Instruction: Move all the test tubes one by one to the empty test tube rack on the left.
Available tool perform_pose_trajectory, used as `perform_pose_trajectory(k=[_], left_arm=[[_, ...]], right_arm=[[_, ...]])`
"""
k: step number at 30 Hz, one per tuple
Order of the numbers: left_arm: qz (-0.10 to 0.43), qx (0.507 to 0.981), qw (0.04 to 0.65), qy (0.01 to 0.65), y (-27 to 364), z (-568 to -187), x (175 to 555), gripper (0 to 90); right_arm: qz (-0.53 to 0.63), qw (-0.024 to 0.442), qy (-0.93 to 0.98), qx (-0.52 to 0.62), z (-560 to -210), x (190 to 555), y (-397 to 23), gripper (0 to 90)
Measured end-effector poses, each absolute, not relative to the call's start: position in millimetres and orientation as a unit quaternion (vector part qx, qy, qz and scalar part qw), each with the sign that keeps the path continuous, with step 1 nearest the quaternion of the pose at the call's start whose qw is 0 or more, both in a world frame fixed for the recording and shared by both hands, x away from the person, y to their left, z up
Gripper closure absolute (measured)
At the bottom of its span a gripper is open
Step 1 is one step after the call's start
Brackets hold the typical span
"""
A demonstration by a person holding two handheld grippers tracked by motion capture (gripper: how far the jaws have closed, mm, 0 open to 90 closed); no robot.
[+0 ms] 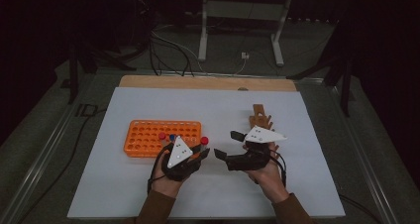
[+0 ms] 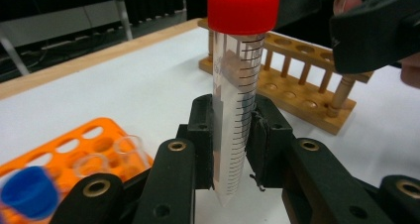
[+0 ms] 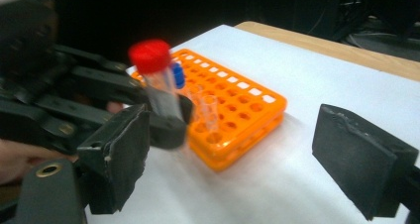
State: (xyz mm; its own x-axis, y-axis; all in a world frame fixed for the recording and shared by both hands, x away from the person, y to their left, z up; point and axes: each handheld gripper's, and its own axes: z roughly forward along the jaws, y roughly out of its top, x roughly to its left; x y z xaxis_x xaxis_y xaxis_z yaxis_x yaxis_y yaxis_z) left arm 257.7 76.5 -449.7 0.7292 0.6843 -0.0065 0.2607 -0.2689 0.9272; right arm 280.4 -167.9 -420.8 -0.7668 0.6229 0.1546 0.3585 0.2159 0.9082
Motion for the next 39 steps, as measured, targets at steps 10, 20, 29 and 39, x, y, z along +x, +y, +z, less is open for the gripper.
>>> perform_pose_trajectory(k=[10, 20, 29, 39], left_arm=[[0.225, 0.754, 0.526, 0.323, 105.1, -437.7, 255.6, 74.7], [0.248, 0.738, 0.530, 0.337, 128.9, -428.7, 253.5, 74.7], [0.266, 0.717, 0.533, 0.363, 155.5, -424.6, 253.9, 74.8], [0.275, 0.701, 0.531, 0.388, 177.7, -424.5, 255.3, 74.8]], right_arm=[[0.535, 0.157, 0.762, 0.328, -419.7, 283.0, -181.9, 1.8], [0.536, 0.194, 0.735, 0.369, -415.9, 283.1, -217.8, 0.0], [0.528, 0.218, 0.721, 0.391, -416.4, 280.9, -241.8, 0.0], [0.533, 0.223, 0.707, 0.408, -416.5, 281.6, -257.6, 0.0]])
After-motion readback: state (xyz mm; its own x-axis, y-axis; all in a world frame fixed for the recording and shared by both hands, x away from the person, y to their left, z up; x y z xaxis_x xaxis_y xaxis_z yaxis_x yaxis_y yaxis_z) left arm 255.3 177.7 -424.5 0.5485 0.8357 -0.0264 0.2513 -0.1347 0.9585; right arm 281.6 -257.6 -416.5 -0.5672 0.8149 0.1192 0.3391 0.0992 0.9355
